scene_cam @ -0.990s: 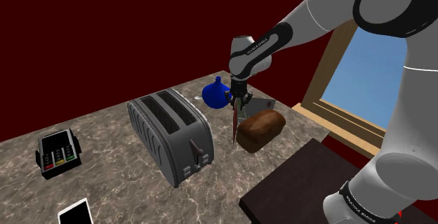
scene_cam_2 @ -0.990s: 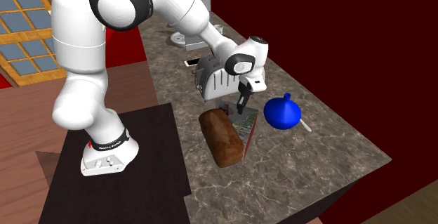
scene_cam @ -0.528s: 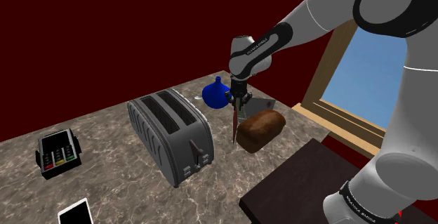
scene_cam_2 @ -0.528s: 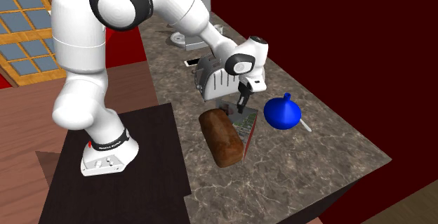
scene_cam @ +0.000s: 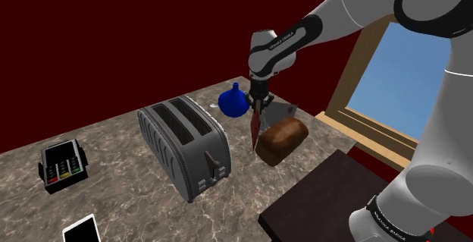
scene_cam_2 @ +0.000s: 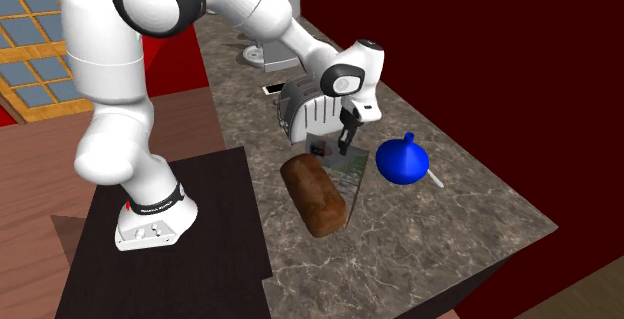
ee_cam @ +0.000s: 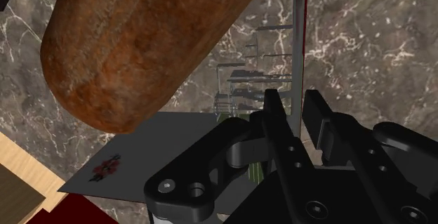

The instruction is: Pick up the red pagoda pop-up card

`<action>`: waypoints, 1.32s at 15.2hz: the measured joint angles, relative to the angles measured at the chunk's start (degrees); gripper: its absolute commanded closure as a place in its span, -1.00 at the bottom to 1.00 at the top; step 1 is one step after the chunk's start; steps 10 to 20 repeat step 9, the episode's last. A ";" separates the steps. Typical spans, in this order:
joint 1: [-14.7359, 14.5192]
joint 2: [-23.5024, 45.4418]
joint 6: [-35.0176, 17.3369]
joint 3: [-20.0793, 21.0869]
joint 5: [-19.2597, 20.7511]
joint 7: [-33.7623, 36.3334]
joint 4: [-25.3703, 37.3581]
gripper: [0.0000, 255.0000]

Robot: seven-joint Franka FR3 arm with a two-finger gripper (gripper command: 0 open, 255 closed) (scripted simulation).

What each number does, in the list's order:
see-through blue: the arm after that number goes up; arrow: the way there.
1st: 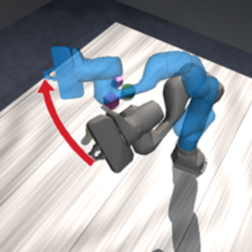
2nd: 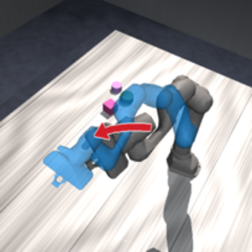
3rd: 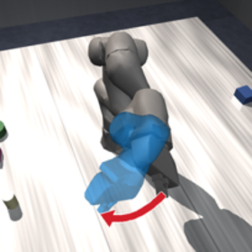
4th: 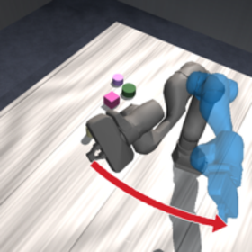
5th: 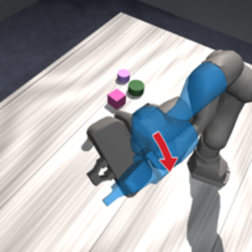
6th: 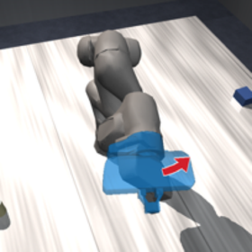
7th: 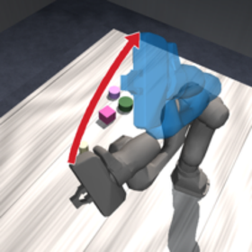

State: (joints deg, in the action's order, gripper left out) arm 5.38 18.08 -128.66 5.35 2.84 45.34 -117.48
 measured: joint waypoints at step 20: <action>0.07 -3.86 5.58 0.24 -0.57 -0.31 1.74 1.00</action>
